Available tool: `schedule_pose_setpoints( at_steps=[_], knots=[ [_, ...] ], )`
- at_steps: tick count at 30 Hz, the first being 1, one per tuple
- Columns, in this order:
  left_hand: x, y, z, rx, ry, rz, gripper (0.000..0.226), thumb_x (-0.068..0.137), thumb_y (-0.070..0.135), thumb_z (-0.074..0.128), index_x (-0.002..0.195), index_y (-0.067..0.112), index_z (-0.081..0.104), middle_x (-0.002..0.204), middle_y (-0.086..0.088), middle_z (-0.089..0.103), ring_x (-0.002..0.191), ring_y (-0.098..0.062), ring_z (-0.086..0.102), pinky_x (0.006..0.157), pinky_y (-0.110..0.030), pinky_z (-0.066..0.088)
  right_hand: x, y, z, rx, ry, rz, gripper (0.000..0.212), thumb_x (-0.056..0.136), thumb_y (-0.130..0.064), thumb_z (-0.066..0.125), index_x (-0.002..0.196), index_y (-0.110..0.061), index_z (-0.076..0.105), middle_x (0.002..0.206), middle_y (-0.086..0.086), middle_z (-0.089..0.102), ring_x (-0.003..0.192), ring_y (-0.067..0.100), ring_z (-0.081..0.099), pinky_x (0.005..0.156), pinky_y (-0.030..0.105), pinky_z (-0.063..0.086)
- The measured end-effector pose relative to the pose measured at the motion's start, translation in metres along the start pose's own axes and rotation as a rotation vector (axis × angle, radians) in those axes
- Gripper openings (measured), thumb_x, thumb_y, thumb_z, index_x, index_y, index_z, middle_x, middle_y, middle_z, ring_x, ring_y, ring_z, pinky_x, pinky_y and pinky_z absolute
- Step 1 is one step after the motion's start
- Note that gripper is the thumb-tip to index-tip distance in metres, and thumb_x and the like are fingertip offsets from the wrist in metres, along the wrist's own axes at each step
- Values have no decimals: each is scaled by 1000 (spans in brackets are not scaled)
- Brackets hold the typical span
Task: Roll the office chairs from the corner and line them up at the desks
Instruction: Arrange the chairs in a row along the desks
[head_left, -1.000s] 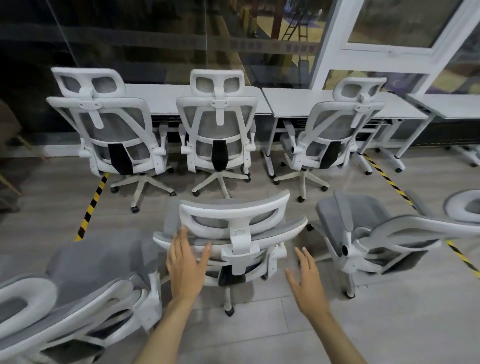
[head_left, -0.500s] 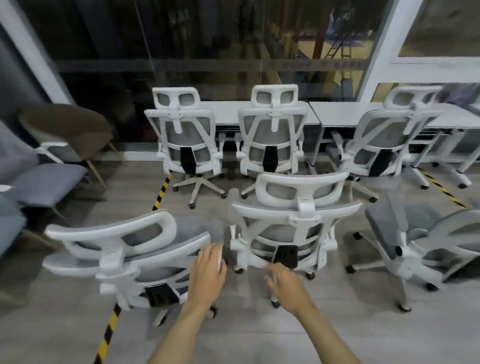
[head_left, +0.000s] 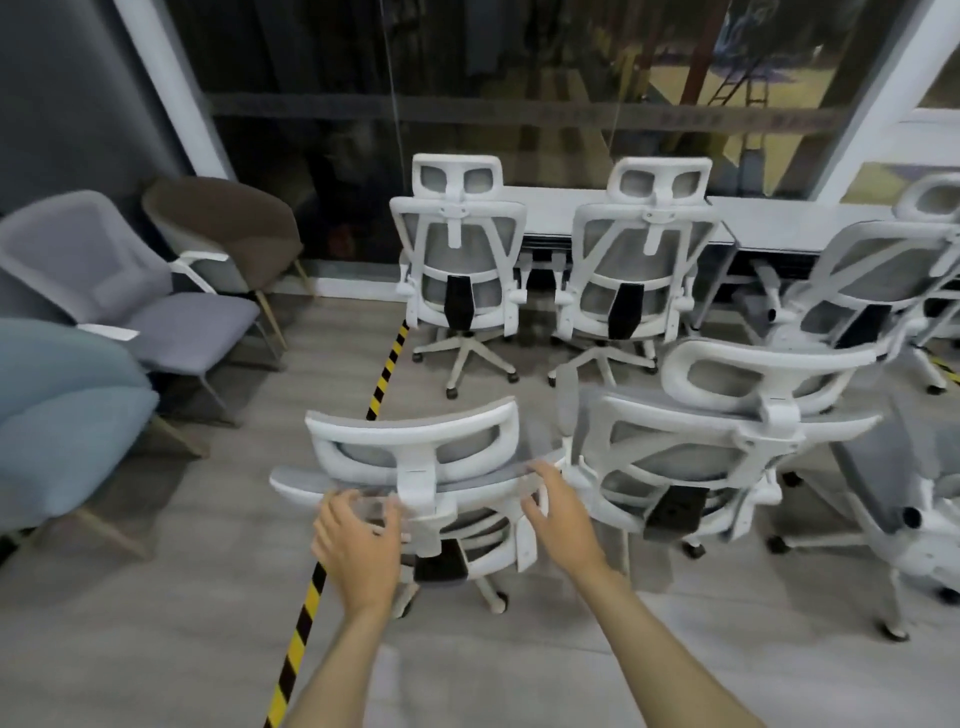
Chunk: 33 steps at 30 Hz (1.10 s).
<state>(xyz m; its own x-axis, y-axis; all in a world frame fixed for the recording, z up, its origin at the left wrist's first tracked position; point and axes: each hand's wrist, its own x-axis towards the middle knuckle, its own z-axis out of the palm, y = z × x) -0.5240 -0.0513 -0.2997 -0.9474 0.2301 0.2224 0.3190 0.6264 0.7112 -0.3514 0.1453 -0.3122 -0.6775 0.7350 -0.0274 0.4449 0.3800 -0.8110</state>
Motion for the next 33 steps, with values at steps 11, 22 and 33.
schedule_pose_setpoints(
  at_steps=[11,22,33],
  knots=[
    [125,-61,7,-13,-427,4,134,66,90,61,160,28,-10,170,7,-8,154,-10,-20,123,-55,-5,53,-26,76,-277,76,127,98,90,-77,31,161,-23,-8,165,-8,-26,149,12,-34,123,38,-13],
    [235,-58,36,122,-444,-11,134,61,100,48,160,30,-8,167,6,11,155,-13,-1,120,-58,12,141,-54,111,-211,78,197,96,92,-77,35,160,-30,-15,166,-12,-25,146,5,-38,121,37,-12],
    [342,-76,51,134,-593,-48,141,50,103,54,157,37,-11,166,5,7,155,-14,-8,118,-63,25,209,-88,153,-318,130,211,92,95,-79,28,162,-26,-6,171,-4,-7,154,9,-22,126,48,2]
  ],
)
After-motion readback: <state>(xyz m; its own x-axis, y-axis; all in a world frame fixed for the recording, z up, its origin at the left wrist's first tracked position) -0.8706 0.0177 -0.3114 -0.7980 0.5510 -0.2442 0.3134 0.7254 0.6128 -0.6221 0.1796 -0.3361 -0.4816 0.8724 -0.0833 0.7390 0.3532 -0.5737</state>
